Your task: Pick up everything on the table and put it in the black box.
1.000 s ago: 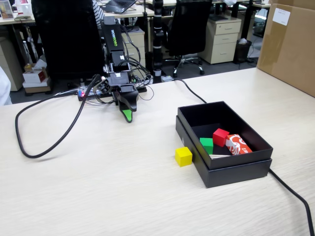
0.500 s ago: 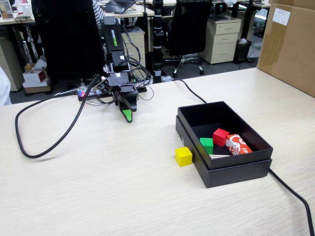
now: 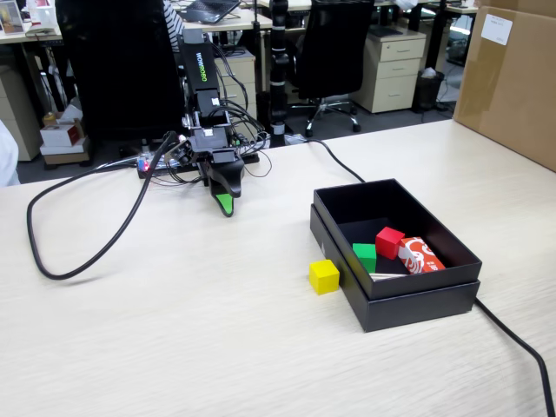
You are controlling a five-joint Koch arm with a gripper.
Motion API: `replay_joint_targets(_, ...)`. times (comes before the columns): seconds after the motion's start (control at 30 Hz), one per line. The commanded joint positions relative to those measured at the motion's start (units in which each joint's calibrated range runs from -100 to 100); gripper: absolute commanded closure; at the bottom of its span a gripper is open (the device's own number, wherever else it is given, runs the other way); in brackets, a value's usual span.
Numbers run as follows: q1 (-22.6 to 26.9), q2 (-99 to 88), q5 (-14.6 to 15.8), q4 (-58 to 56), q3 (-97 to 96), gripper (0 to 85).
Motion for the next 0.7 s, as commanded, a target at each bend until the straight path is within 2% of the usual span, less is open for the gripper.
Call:
replay_joint_targets(0.0,-0.24,2.68,-0.63,-10.01,4.64,37.6)
replay_joint_targets(0.27,-0.54,12.78,-0.34,-22.71,21.95,37.5)
replay_joint_targets(0.4,-0.24,18.97,0.78,-32.04,34.10,37.5)
replay_joint_targets(0.67,1.66,33.66,1.90,-40.60,54.50,37.9)
